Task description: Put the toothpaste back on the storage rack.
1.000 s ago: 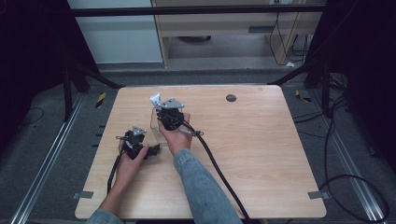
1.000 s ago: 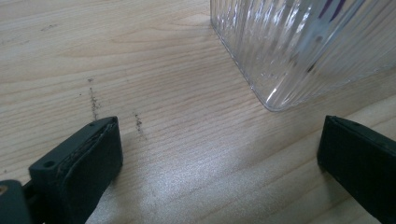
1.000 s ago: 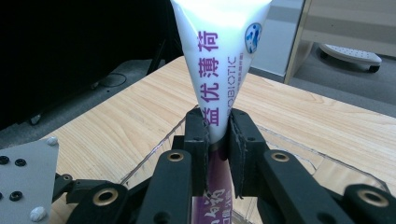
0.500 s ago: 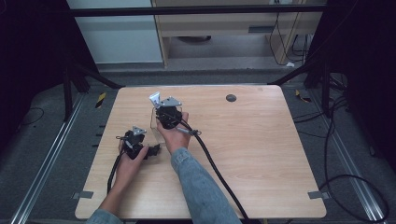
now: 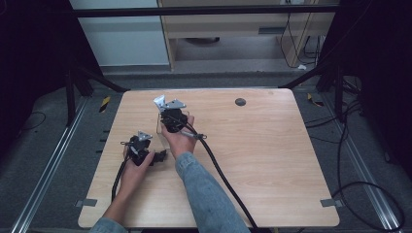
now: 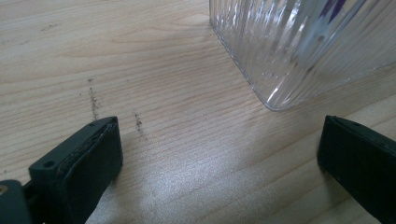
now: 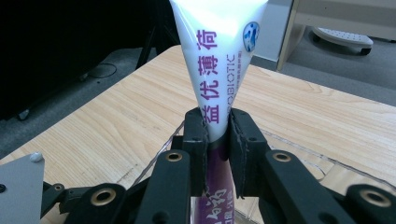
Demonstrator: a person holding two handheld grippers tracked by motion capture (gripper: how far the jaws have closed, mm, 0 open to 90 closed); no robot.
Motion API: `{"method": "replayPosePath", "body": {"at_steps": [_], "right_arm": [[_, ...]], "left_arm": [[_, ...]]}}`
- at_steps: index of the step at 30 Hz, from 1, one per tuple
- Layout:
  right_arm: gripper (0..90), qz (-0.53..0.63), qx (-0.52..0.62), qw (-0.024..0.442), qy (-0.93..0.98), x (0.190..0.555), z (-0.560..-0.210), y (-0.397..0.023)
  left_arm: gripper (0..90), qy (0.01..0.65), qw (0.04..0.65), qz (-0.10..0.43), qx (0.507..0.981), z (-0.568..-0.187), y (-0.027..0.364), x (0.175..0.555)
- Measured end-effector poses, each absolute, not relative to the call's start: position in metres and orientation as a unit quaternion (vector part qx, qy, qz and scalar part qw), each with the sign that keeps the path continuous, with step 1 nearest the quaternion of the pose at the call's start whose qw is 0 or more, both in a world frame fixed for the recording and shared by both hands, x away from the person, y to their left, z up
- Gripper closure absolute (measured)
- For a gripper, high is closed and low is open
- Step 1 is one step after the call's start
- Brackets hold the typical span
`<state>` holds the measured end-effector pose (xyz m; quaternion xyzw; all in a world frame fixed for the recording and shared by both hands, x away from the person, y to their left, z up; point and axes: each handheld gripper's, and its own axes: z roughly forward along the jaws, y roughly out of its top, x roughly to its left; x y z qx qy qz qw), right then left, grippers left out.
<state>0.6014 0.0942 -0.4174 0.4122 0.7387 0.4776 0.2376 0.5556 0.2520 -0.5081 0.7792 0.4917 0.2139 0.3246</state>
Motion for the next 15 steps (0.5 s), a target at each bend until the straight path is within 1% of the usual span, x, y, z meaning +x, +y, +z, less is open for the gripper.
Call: {"method": "replayPosePath", "body": {"at_steps": [15], "right_arm": [[76.6,0.478,0.411,0.233,0.741,0.6022,-0.4172,0.0965]], "left_arm": [[0.0,0.491,0.324,0.214,0.780,-0.5081,0.2522,0.5557]]}}
